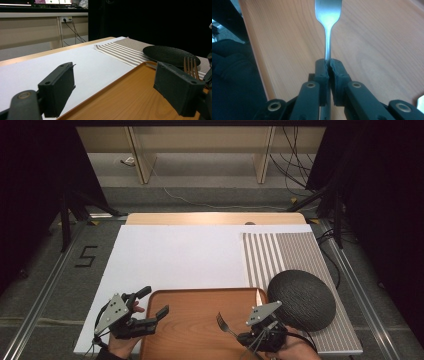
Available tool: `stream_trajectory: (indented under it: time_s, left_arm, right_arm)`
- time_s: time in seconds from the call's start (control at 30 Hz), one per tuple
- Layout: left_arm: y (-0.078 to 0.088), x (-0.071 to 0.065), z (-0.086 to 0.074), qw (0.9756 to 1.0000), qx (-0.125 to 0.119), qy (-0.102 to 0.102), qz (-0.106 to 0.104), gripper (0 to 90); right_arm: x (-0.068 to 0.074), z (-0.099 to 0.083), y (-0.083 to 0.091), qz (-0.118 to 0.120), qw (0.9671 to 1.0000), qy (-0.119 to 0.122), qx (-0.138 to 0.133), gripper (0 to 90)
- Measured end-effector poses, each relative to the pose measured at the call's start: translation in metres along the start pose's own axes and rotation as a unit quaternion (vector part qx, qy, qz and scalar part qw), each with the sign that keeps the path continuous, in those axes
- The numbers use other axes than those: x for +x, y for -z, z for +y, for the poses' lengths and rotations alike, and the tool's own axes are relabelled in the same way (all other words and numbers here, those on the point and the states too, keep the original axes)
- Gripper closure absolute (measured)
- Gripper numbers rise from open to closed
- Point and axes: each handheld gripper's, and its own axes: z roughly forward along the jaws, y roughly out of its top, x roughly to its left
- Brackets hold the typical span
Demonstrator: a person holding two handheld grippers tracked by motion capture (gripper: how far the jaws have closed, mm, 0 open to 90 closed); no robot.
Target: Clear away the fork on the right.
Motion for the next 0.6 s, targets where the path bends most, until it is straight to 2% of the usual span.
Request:
stream_trajectory:
  time_s: [0.17, 0.6]
  left_arm:
    - [0.0, 0.0, 0.0, 1.0, 0.0, -0.001, 0.0, 16.2]
    - [-0.001, 0.0, 0.0, 1.0, 0.001, 0.0, 0.0, 16.2]
  right_arm:
    - [0.001, 0.0, -0.003, 0.0, 0.9999, 0.007, 0.014, 85.5]
    - [-0.002, -0.002, -0.018, -0.01, 0.9984, 0.001, 0.056, 85.2]
